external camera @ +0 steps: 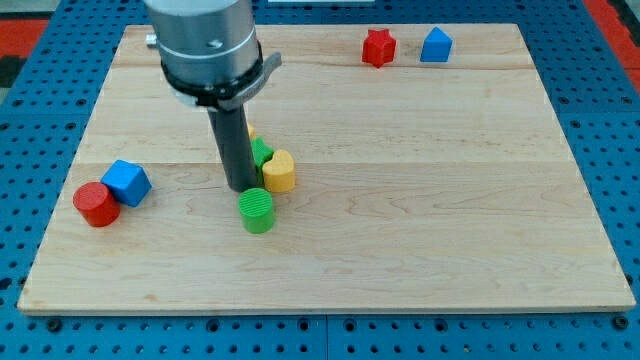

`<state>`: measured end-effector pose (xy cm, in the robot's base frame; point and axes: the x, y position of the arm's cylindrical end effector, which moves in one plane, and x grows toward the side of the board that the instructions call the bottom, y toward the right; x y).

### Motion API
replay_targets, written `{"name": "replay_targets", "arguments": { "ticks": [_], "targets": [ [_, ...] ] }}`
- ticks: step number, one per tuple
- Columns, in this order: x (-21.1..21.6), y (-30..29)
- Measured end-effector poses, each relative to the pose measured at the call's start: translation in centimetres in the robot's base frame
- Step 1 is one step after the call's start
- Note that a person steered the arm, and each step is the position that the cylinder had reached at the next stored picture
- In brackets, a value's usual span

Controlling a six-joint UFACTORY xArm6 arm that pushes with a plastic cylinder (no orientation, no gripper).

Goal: Move the yellow hexagon into the yellow heart

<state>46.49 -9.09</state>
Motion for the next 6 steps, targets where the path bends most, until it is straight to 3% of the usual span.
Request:
{"name": "replay_targets", "arguments": {
  "ticks": [2, 3, 4, 5, 6],
  "targets": [
    [-5.9, -7.3],
    [-9.5, -6.3],
    [-9.8, -0.3],
    [-6.3, 1.0],
    [-8.1, -0.4]
  ]
}}
